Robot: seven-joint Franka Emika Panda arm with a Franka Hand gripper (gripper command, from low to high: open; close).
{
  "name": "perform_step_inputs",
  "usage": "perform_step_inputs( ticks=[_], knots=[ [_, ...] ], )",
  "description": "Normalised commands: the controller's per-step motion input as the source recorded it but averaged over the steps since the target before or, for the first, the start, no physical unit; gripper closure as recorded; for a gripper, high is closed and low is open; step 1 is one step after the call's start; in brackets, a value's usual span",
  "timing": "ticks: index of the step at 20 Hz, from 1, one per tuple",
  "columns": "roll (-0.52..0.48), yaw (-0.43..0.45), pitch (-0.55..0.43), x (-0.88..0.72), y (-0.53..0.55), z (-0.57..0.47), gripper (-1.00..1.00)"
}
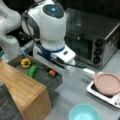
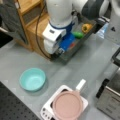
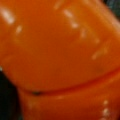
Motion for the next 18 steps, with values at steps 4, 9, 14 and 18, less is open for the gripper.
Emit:
perform_step_inputs(
  ticks=[4,9,14,18],
  knots=[
    [0.128,0.097,-0.28,-0.44,-0.24,-0.16,1.0],
    [0.111,0.017,-0.298,-0.49,-0.03,-0.13,1.0],
    [0.109,-0.022,-0.319,-0.45,0.11,-0.15,1.0],
    [0.128,-0.049,-0.313,-0.34,0.14,-0.15,1.0]
  ],
)
